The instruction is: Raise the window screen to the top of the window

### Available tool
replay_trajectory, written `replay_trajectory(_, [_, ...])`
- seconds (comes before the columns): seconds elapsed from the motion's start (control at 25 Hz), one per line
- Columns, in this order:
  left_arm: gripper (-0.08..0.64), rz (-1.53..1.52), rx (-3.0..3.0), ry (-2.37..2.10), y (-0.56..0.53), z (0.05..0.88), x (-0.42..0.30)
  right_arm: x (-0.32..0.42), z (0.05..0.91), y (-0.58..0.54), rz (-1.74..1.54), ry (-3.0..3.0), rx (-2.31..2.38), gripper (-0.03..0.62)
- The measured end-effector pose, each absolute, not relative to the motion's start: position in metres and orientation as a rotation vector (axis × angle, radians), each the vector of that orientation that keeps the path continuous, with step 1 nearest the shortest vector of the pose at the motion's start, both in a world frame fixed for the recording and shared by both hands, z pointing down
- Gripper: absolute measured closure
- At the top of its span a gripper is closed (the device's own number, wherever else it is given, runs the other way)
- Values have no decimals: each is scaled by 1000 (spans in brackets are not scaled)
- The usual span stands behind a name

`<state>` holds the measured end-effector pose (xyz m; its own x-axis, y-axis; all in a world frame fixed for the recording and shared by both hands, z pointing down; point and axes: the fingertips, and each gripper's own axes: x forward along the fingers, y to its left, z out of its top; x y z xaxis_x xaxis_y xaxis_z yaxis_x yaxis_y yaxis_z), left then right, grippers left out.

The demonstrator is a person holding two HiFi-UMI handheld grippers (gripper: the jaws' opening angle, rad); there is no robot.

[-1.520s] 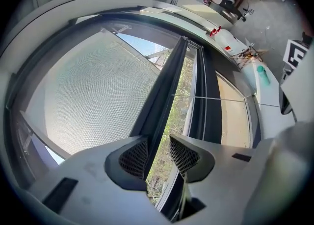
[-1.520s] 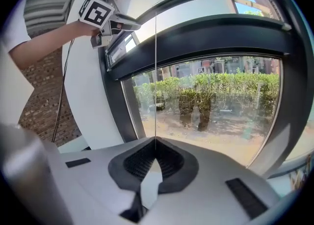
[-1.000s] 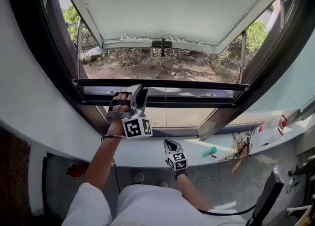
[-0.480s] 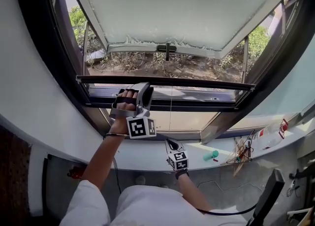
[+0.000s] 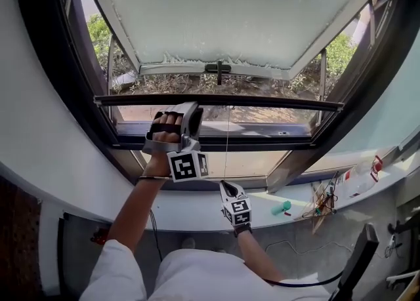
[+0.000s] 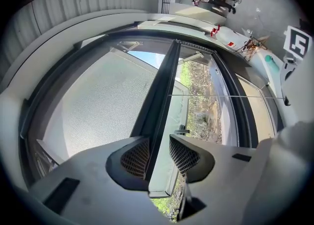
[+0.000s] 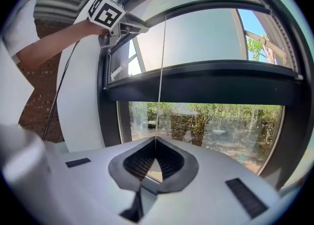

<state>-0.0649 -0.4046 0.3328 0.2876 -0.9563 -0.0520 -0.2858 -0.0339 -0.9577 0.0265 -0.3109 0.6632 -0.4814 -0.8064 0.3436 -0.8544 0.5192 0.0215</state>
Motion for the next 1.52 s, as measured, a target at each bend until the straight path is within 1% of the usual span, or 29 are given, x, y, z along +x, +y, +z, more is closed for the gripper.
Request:
replay_trajectory(0.52, [442,-779,-1521,1215,-401,317,-67,22,650,-309,179,-2462,1404,601])
replay_trajectory(0.56, [446,-775,-1519,1218,-401,316,-67,22,650,-307,179,-2466,1403,601])
replay_trajectory(0.64, [480,-767,-1517,1223,-399,312,-67,21,648,-305,179,-2472,1401,601])
replay_trajectory(0.96, [486,-792,-1527,1215,-395,307,-68,20,644,-301,183,-2487,1402,601])
replay_trajectory(1.04, [515,-803,-1524,1211,-394,305,-69,18,643,-300,187,-2493,1398,601])
replay_trajectory(1.52, [522,-784,-1450,1203,-394,271,-71,12,610,-311,134,-2559,1408,601])
